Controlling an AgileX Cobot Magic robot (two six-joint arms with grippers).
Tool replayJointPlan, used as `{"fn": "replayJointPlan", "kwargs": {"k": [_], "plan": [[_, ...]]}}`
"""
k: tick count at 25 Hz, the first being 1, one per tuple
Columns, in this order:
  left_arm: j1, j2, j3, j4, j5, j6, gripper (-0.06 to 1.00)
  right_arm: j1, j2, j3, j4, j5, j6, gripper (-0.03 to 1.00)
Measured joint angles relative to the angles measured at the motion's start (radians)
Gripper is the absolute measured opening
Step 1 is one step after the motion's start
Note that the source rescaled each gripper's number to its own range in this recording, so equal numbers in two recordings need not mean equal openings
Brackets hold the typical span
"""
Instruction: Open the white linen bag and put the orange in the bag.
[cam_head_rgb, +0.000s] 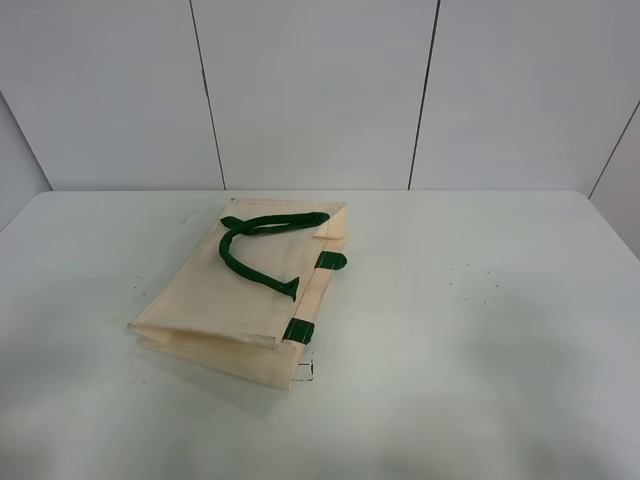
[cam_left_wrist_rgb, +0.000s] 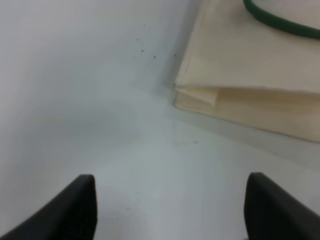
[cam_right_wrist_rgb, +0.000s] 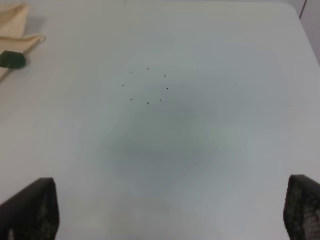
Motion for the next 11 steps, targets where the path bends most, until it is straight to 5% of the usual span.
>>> {"fn": "replayJointPlan", "kwargs": {"k": [11], "plan": [[0.0,0.0,0.0,0.0,0.0,0.006,0.85,0.0,0.0,0.0,0.0,0.0,0.0,1.0]]}}
